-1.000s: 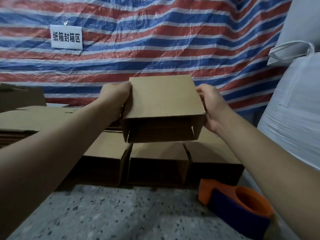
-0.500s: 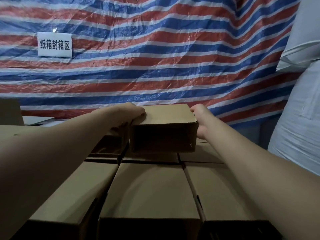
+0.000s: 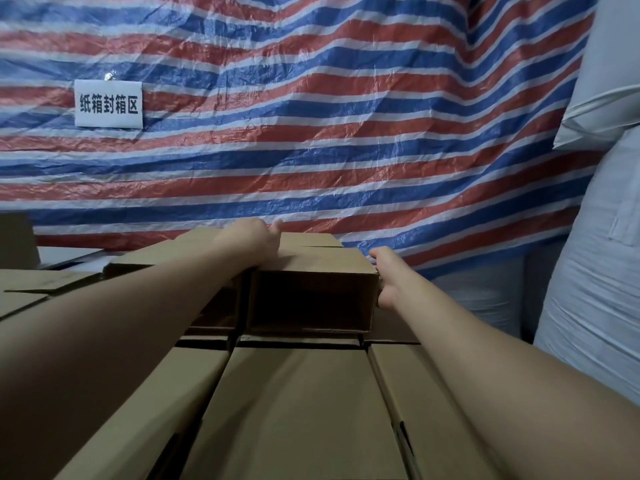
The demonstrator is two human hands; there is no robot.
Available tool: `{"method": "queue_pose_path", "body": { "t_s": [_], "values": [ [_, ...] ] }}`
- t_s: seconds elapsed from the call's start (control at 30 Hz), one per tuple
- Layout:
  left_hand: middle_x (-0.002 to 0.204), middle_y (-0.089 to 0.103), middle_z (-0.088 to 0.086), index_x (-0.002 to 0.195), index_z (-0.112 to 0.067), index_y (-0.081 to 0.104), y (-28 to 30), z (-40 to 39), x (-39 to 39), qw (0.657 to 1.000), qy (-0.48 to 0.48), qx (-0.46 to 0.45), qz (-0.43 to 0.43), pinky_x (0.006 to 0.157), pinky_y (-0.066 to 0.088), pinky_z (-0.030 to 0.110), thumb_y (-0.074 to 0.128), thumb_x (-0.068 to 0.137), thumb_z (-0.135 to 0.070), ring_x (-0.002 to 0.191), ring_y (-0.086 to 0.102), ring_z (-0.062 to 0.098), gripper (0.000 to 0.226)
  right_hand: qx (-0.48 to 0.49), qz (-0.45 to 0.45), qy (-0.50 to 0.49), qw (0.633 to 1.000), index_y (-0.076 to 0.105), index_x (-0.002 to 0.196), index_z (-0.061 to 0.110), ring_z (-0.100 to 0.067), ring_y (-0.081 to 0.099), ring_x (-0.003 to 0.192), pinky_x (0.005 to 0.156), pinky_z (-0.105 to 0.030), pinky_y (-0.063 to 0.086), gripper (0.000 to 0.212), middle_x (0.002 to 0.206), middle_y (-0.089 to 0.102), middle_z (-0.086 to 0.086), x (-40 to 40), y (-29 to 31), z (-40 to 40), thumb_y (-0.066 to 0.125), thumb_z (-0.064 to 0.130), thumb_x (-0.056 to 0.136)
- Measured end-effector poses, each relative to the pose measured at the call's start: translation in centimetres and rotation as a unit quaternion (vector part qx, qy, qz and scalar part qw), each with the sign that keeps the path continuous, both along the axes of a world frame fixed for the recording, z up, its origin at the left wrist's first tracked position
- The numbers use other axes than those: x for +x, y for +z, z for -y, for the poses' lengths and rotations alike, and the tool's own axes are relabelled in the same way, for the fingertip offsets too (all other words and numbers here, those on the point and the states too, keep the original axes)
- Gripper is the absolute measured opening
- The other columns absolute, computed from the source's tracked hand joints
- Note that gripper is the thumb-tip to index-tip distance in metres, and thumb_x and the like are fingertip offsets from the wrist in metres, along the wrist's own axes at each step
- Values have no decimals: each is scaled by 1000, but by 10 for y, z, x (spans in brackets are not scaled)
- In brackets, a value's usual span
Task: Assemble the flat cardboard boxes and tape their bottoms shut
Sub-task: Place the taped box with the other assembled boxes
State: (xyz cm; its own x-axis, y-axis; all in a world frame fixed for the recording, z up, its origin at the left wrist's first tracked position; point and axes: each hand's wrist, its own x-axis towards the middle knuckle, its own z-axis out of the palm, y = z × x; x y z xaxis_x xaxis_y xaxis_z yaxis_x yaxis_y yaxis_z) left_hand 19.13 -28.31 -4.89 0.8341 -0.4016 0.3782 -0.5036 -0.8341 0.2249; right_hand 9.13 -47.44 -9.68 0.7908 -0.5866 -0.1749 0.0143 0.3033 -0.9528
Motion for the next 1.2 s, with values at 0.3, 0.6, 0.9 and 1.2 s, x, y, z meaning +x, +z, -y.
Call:
{"method": "queue_pose_path", "body": {
  "t_s": [0.3,0.6,0.9,1.2],
  "values": [
    [78,60,7,81,-11,55,19,-87,-36,984,-51,-110,130,68,50,36,22,104,-46,72,57,23,53,-63,-59,31,996,59,77,13,-18,65,53,54,-25,52,35,63,66,-3,-33,2,-30,42,36,99],
    [118,66,6,112,-18,62,-2,-267,-57,995,25,-28,95,79,46,32,33,103,-45,101,60,20,41,-185,-98,-75,975,44,147,10,-31,59,106,89,-45,50,68,132,59,-19,-84,9,-59,39,59,101],
    [138,50,7,139,-23,46,-54,-316,-76,987,90,127,-41,105,41,43,30,88,-77,125,49,26,76,-342,-65,-50,936,54,129,13,-28,55,118,97,-43,41,53,126,58,-11,-108,28,-137,35,54,100],
    [133,53,0,134,-23,42,-76,-325,-121,990,74,101,67,101,43,36,49,93,-56,122,51,21,53,-375,-54,1,926,59,110,15,-25,58,116,104,-44,43,44,126,62,-7,-124,20,-172,32,50,102]
  ]
}}
